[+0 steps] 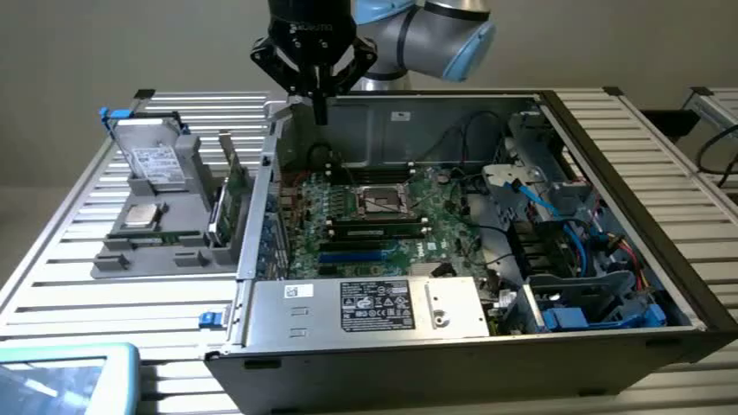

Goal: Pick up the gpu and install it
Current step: 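Reach for the gpu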

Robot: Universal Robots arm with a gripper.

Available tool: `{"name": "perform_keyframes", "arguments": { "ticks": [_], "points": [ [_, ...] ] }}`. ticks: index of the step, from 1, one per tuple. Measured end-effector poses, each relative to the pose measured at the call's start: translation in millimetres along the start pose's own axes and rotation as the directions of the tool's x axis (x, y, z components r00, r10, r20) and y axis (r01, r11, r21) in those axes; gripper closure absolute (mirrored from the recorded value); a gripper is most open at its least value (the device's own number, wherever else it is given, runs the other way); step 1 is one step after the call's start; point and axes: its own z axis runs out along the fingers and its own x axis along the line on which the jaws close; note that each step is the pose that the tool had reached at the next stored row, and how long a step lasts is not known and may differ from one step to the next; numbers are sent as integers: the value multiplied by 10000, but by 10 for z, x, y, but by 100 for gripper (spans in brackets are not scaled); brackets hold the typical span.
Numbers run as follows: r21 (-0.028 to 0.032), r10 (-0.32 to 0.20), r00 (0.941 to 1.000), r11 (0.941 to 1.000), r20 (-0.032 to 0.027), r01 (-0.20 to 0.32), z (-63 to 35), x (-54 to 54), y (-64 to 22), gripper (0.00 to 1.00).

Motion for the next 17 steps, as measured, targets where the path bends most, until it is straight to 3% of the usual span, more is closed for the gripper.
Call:
{"name": "perform_keyframes", "arguments": {
  "ticks": [14, 17],
  "points": [
    [0, 1, 10000, 10000, 1, -1, 1, 6, 0, 89],
    [2, 0, 10000, 10000, -1, 0, -1, 97, -7, 89]
  ]
}}
